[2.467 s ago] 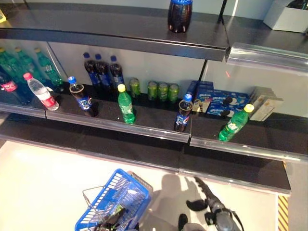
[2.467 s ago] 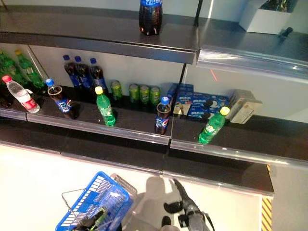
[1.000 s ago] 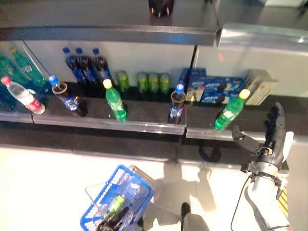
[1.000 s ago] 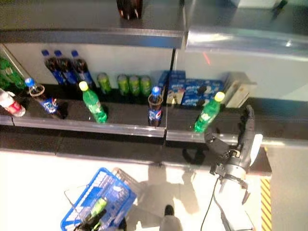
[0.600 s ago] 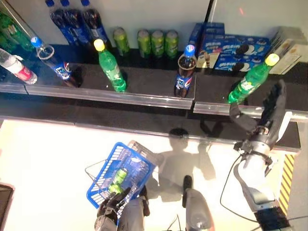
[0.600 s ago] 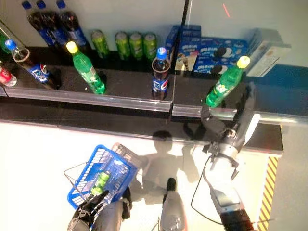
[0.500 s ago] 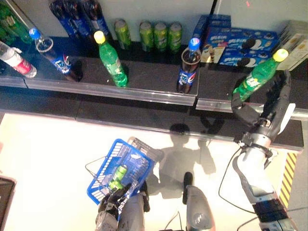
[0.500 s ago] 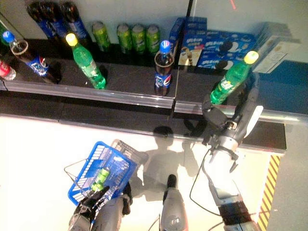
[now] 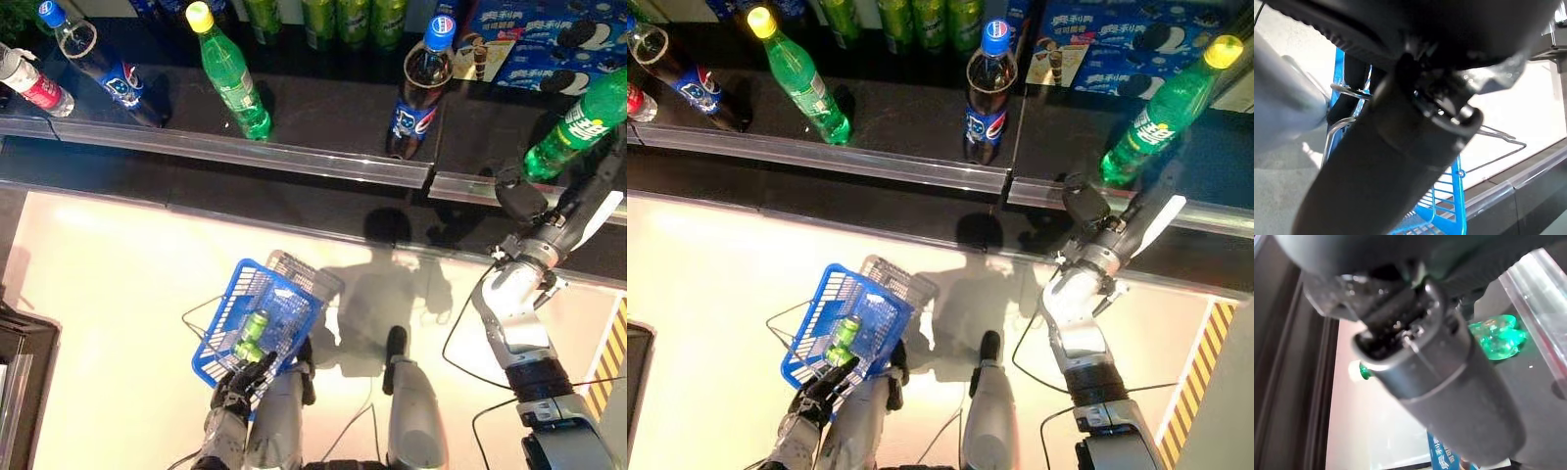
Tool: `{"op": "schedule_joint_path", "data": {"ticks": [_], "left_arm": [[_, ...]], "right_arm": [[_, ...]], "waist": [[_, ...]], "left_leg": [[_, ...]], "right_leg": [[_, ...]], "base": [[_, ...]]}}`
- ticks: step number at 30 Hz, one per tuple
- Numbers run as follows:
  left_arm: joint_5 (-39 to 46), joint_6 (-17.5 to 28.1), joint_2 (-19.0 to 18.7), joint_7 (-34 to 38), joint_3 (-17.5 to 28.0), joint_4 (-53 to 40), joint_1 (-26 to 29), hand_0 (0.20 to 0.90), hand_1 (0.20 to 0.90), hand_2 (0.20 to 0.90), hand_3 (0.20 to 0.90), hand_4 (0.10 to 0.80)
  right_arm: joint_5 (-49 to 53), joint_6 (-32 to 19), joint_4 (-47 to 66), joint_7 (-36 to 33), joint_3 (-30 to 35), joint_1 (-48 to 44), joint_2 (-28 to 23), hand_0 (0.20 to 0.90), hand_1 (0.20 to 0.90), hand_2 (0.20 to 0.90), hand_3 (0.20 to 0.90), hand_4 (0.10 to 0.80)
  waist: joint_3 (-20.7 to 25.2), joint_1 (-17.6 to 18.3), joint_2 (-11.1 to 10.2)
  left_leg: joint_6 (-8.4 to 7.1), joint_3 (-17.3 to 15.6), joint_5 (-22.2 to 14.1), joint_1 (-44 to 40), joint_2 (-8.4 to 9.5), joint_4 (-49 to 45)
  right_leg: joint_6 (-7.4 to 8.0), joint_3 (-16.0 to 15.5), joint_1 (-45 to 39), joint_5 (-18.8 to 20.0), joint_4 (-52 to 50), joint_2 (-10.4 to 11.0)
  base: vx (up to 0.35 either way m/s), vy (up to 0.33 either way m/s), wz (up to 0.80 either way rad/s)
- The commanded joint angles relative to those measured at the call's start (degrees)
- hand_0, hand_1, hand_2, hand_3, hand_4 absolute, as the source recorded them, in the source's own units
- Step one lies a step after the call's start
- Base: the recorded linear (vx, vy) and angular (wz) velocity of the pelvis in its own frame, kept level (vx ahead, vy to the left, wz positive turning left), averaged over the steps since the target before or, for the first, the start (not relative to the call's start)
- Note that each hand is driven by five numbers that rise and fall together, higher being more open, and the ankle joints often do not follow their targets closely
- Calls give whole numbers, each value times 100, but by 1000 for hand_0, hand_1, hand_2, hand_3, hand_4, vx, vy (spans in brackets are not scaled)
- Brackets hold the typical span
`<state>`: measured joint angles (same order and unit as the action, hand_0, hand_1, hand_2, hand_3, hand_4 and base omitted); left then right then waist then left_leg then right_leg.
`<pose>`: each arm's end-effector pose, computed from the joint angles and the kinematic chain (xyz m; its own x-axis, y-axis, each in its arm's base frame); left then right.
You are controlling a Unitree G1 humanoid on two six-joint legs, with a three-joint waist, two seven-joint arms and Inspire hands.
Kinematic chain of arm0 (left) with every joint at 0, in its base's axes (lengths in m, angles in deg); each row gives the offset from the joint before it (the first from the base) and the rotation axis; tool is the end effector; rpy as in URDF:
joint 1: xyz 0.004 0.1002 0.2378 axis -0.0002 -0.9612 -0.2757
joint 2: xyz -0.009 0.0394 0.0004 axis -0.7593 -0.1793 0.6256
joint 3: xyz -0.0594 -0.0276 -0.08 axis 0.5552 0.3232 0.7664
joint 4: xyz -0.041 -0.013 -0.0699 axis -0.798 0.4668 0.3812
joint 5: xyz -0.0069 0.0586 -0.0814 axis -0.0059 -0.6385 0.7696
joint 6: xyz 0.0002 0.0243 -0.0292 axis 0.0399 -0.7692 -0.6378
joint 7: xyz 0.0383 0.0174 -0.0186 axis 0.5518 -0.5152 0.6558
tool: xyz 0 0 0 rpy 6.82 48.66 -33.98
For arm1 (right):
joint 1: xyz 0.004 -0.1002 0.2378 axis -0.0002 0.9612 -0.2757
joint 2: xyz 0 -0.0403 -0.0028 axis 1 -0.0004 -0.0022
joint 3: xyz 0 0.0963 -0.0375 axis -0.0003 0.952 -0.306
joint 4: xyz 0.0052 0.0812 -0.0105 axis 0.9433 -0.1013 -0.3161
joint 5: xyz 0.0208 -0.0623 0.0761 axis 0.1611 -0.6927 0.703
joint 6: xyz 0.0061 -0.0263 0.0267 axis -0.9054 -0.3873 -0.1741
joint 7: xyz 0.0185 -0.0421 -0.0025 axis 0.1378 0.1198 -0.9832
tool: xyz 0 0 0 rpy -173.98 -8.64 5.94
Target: Pick up the drink and place into the basket.
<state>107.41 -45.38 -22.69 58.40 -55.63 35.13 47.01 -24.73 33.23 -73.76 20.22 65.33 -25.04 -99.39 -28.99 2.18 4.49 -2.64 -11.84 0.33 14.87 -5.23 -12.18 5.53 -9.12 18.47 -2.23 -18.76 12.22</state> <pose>0.1527 0.1828 -0.0890 0.6381 0.2452 -0.7299 -0.6576 0.6666 -0.3510 0.2779 -0.2075 0.1335 0.5872 -0.6823 0.4355 0.6740 0.7101 0.2039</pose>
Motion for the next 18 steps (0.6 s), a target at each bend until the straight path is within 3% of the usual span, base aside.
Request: {"op": "schedule_joint_path", "data": {"ticks": [1,18], "left_arm": [[132,452,-315,-77,-110,-212,-407,300,300,300,200,100],[204,348,-346,-85,-294,-284,-428,300,300,300,200,100]], "right_arm": [[-36,-438,335,-165,395,-536,-353,900,900,900,900,800],[398,-439,-432,-133,554,-1384,-810,900,900,900,900,800]], "waist": [[319,-96,-75],[226,-270,120]], "left_leg": [[-132,241,-450,-58,-74,-667],[-202,326,-230,35,-61,-736]], "right_leg": [[-18,-239,-18,173,110,142],[-157,-361,-180,86,158,100]], "base": [[0,0,0],[0,0,0]]}}
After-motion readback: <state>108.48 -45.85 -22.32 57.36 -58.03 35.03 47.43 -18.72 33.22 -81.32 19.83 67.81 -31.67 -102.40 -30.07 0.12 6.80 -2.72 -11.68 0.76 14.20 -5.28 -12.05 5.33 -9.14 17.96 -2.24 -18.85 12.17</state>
